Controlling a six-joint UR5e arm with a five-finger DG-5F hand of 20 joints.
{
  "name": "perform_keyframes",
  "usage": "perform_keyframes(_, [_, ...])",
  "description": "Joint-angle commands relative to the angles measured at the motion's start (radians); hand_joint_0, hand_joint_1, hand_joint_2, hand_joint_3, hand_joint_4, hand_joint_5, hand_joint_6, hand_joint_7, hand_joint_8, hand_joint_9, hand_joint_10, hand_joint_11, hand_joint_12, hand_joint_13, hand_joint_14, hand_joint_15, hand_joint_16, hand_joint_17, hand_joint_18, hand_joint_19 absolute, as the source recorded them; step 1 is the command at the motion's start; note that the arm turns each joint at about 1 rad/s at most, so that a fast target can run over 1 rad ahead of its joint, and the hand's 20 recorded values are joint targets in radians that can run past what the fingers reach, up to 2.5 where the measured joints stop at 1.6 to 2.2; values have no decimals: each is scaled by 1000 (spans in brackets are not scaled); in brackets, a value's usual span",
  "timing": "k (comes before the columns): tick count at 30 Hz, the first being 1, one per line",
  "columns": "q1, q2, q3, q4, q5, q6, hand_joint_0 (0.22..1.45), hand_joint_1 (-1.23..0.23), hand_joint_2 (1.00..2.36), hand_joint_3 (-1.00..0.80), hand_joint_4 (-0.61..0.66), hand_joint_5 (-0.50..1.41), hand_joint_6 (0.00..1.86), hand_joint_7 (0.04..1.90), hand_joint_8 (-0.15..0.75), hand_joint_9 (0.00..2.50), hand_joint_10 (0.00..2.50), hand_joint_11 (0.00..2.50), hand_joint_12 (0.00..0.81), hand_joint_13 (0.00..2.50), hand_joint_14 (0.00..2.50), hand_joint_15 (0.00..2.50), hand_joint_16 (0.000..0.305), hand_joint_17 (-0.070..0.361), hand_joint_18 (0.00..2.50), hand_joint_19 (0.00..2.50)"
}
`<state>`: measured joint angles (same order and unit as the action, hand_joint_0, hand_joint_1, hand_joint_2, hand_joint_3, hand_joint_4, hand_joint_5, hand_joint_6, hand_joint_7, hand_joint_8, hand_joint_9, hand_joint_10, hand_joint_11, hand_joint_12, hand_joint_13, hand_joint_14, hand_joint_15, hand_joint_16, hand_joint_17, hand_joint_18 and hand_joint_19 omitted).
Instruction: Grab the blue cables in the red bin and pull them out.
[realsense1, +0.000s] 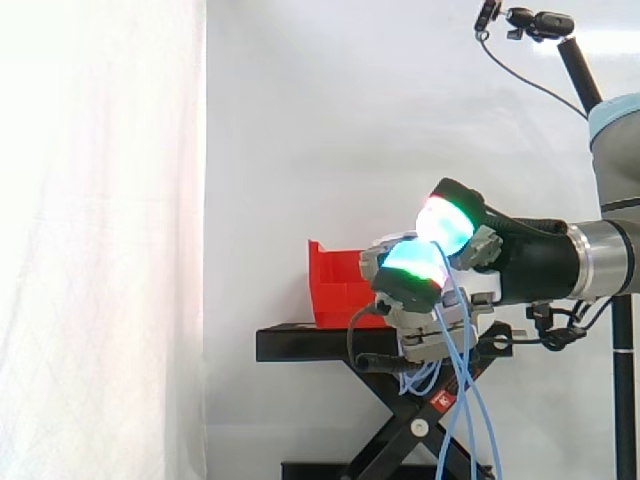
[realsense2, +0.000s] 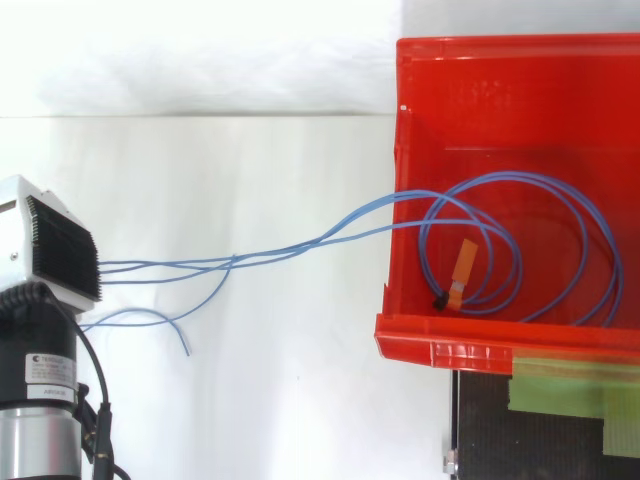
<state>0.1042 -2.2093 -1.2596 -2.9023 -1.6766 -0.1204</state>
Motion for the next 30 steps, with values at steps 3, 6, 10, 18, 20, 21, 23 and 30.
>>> perform_keyframes(3, [0,0,0,0,0,0,938,-882,1000,-1000,11,881,556,772,243,1167,29,892,291,1264,1420,1514,39,88,1290,1726])
perform_keyframes(6, [0,-1,0,0,0,0,938,-881,1000,-1000,4,875,569,759,246,1167,29,889,290,1267,1408,1514,39,88,1288,1731])
perform_keyframes(10, [0,-1,0,0,0,0,939,-879,1000,-1000,5,873,572,757,237,1165,29,898,288,1268,1396,1539,38,87,1289,1735])
perform_keyframes(18, [0,-1,0,0,0,0,939,-882,1000,-1000,5,873,572,757,234,1166,29,890,288,1268,1381,1544,39,88,1286,1735])
perform_keyframes(20, [0,-1,0,0,0,0,940,-882,1000,-1000,5,878,562,765,233,1167,30,892,287,1269,1372,1544,39,87,1285,1736])
perform_keyframes(21, [0,-1,0,0,0,0,940,-883,1000,-1000,-3,878,561,766,230,1166,30,894,287,1269,1371,1545,39,87,1284,1734])
perform_keyframes(23, [0,-1,0,0,0,0,941,-884,1000,-1000,2,878,559,768,231,1167,30,894,288,1268,1373,1545,39,87,1282,1735])
perform_keyframes(30, [0,0,0,0,0,0,944,-886,1000,-1000,-1,883,551,773,234,1165,30,896,285,1267,1349,1574,39,88,1274,1733])
